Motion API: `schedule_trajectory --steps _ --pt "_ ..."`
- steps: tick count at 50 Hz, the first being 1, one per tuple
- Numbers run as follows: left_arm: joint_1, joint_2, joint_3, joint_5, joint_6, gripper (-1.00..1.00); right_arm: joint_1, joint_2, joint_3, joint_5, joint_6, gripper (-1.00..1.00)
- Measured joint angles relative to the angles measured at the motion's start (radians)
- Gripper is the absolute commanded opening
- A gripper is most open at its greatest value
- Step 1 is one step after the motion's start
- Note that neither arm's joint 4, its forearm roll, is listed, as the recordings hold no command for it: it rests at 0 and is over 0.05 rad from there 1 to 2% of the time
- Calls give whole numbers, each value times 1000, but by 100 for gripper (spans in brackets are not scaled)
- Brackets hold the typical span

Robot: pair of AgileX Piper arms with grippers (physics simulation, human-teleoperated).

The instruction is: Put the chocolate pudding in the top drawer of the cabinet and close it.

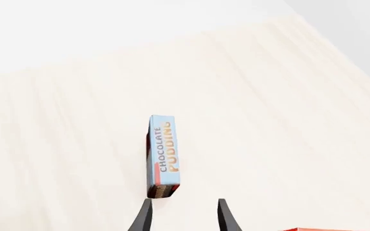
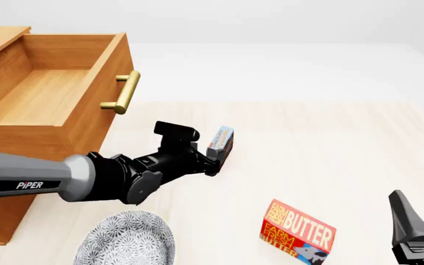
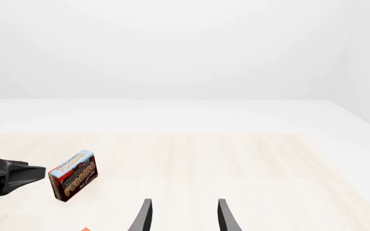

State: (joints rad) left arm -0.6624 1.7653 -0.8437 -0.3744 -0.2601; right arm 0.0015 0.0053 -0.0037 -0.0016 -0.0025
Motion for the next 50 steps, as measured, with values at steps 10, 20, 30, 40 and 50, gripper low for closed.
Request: schedule_trajectory --steps 10,20,30,40,50 --pt "8 33 -19 4 8 100 0 0 0 0 0 100" --pt "19 60 -33 9 16 100 0 0 0 0 0 100" --pt "30 83 -42 5 25 100 0 0 0 0 0 100" --pt "38 103 -54 2 28 100 0 0 0 0 0 100" --pt "45 128 -63 -8 21 100 0 0 0 0 0 100"
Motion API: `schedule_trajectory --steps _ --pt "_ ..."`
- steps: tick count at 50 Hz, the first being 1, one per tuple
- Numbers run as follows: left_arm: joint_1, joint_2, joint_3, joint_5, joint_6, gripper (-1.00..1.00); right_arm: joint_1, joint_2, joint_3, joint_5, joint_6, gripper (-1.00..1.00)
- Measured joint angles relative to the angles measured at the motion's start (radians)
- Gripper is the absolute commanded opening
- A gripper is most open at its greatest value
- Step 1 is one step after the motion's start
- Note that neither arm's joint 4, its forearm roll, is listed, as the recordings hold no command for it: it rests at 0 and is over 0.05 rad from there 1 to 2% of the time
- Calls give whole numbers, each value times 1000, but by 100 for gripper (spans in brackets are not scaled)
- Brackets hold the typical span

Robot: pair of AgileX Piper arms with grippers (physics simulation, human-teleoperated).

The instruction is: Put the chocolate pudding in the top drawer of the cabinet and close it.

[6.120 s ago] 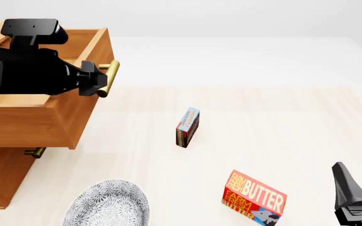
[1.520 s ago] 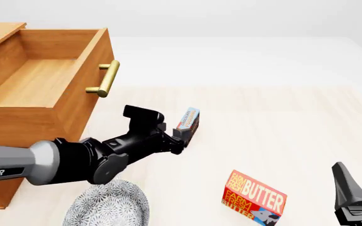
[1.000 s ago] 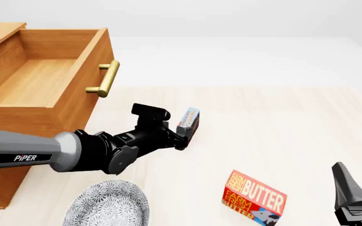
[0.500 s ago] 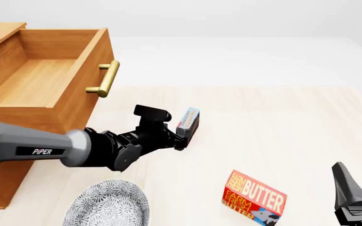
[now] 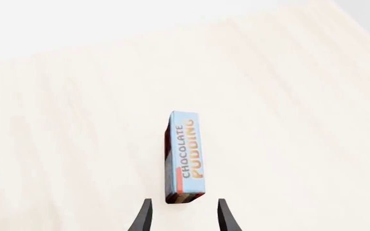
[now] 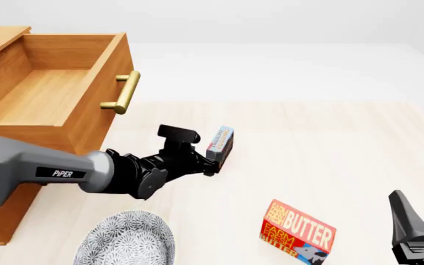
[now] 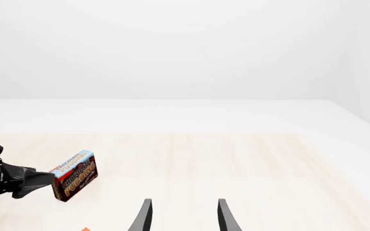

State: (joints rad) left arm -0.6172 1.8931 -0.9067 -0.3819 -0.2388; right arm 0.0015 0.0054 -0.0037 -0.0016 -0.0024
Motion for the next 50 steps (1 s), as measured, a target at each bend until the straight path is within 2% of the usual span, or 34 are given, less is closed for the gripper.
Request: schedule_trajectory --steps 50 --pt "-13 103 -71 -22 -40 100 0 0 0 0 0 100"
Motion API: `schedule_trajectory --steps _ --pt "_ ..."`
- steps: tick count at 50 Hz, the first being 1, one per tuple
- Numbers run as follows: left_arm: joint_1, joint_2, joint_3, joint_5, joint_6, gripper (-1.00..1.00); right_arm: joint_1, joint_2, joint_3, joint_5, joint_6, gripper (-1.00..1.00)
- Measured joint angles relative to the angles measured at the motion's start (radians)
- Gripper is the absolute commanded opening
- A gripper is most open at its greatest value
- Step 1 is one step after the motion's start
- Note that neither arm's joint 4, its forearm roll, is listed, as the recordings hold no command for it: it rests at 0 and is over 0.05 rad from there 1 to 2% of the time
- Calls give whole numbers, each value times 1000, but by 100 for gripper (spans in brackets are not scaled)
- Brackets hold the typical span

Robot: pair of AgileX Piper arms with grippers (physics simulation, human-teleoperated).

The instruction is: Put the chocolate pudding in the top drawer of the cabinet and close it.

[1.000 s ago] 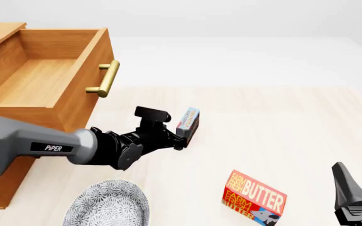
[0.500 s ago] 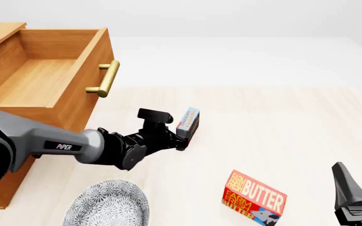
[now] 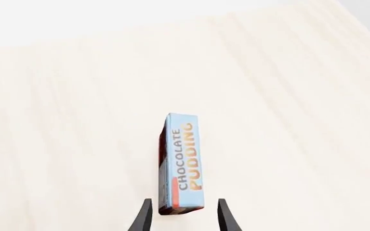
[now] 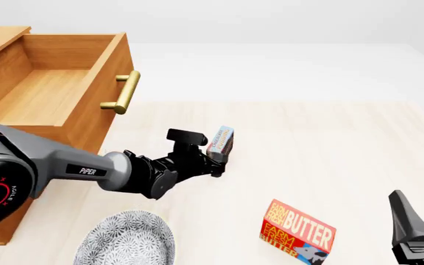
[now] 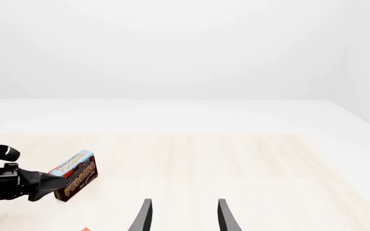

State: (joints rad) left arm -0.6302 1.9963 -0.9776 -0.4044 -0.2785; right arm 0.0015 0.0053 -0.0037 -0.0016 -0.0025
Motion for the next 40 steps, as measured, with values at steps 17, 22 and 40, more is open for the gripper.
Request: schedule_trajectory --steps 17,22,40 --pt "-1 24 -19 0 -10 100 0 0 0 0 0 100" --pt "-2 28 -25 2 -11 100 0 0 0 0 0 100" --pt "-4 38 -50 13 -5 100 0 0 0 0 0 100"
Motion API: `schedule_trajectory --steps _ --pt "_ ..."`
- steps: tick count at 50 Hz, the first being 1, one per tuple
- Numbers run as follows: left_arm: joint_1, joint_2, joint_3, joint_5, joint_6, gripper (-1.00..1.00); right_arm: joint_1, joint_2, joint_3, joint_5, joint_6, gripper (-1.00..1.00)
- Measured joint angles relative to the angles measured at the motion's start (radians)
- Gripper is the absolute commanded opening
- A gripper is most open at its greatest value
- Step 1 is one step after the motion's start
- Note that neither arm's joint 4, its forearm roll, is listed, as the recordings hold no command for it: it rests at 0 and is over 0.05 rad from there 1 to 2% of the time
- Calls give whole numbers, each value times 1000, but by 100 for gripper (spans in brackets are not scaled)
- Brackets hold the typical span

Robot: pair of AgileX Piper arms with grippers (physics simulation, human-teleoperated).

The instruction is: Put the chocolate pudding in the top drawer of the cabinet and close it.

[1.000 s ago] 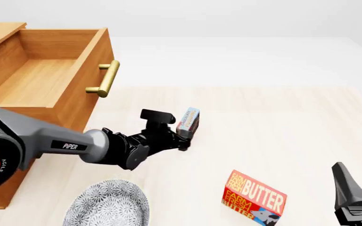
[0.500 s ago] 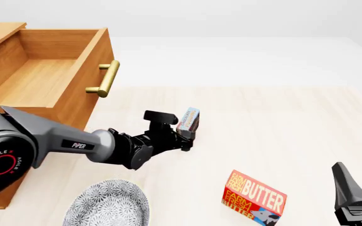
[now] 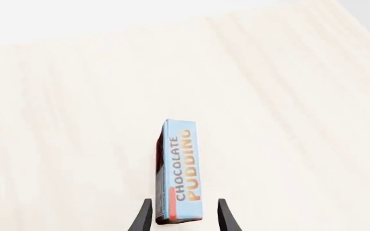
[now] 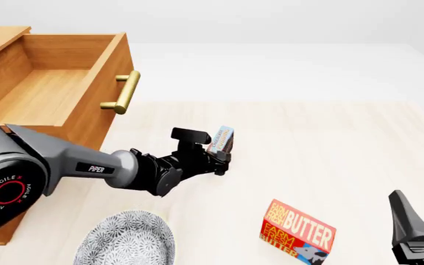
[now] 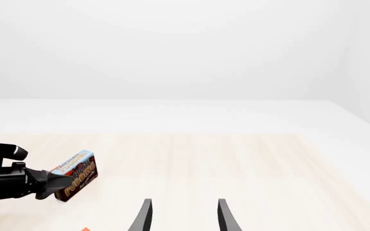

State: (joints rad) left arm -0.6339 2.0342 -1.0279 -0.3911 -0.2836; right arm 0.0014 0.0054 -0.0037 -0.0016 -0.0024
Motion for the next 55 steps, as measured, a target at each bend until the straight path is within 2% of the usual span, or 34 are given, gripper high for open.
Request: schedule_trajectory --steps 19,20,40,55 --pt "-1 6 -10 0 2 100 0 0 0 0 0 100" --pt "-1 6 -10 -1 2 -100 0 0 0 0 0 100" --pt "2 -12 3 -9 0 -100 0 0 0 0 0 100" --pt "0 -81 30 6 32 -100 0 0 0 0 0 100"
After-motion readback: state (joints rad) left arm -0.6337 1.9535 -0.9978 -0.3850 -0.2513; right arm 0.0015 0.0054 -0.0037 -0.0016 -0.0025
